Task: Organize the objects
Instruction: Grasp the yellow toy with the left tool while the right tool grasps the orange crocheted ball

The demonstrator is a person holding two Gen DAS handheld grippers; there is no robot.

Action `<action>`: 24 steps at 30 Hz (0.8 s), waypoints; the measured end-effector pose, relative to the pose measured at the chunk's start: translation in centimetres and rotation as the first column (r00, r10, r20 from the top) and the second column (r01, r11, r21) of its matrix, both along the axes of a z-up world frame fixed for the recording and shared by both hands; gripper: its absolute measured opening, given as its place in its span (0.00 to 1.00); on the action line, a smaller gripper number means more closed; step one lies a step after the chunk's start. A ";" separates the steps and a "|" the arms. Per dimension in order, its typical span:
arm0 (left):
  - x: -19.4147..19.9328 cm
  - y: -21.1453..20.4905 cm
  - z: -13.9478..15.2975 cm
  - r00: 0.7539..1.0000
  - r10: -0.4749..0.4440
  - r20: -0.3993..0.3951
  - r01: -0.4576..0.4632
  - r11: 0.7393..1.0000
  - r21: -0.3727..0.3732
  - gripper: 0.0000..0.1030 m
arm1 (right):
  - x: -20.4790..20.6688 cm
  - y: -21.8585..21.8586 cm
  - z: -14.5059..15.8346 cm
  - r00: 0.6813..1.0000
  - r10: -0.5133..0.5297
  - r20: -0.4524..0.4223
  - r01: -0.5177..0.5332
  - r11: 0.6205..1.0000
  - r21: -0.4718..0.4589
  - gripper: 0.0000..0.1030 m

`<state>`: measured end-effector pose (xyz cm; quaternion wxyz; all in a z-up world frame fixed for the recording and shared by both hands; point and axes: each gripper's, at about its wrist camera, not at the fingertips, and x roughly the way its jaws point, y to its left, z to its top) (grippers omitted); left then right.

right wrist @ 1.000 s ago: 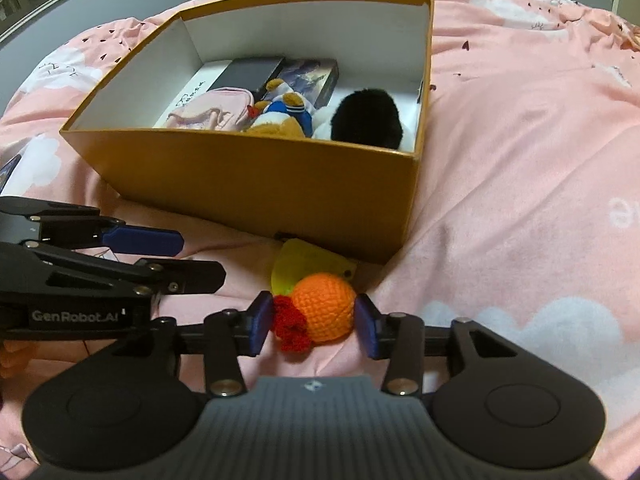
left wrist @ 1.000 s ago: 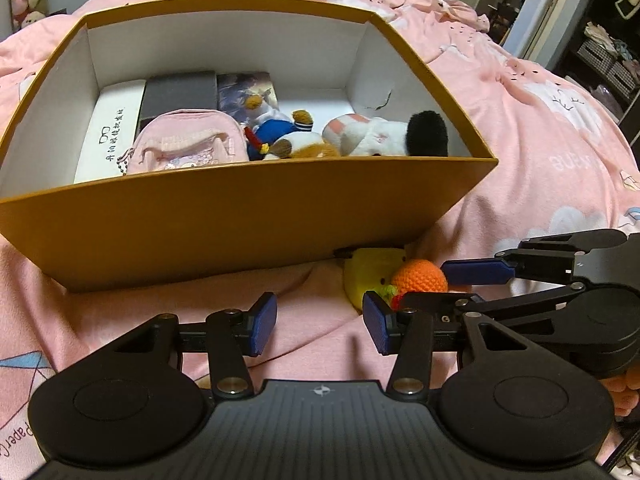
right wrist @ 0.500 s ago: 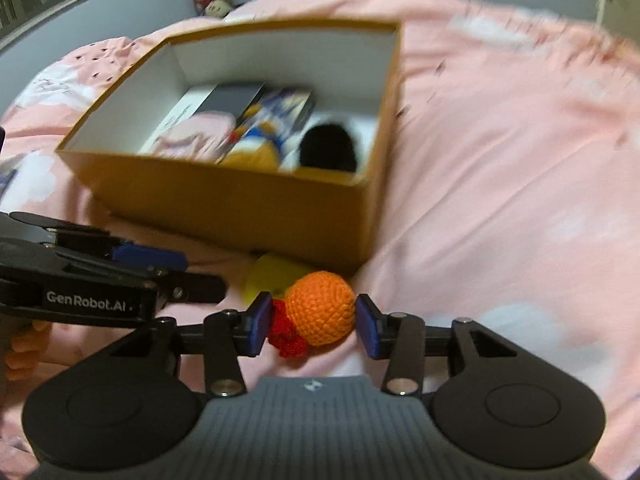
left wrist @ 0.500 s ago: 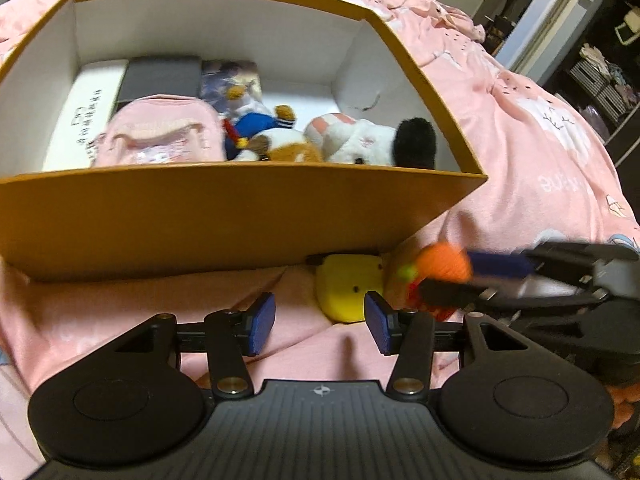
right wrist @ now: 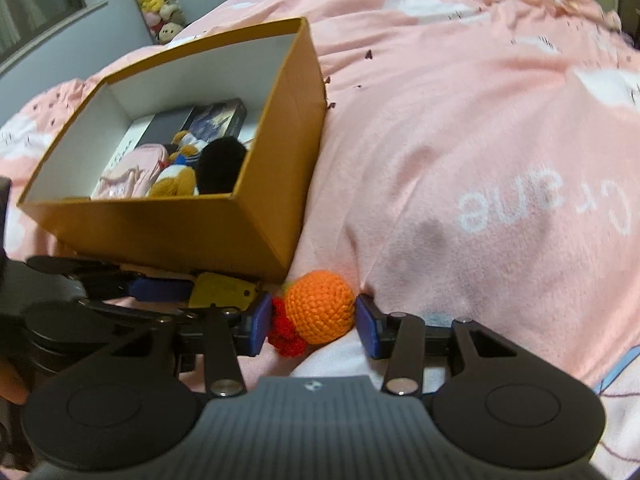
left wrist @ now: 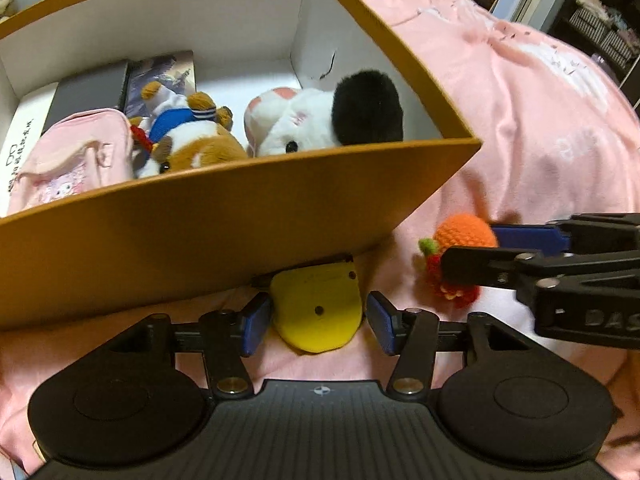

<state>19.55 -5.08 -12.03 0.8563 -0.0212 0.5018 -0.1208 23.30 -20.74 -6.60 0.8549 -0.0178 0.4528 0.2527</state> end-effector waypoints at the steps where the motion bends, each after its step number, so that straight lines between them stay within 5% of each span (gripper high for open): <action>1: 0.2 -0.2 -0.2 1.000 0.001 -0.001 -0.001 1.000 0.011 0.61 | 0.1 -0.1 -0.1 1.000 -0.004 -0.005 0.004 1.000 0.009 0.46; 14: -0.2 0.3 -0.6 1.000 0.010 0.009 -0.010 1.000 0.018 0.61 | -0.7 0.6 -0.2 0.999 0.025 0.038 -0.024 0.999 -0.026 0.46; 24: -3.3 3.2 1.8 0.998 0.043 0.045 -0.041 0.998 -0.046 0.60 | -2.6 2.1 1.1 0.993 0.069 0.096 -0.063 0.996 -0.066 0.46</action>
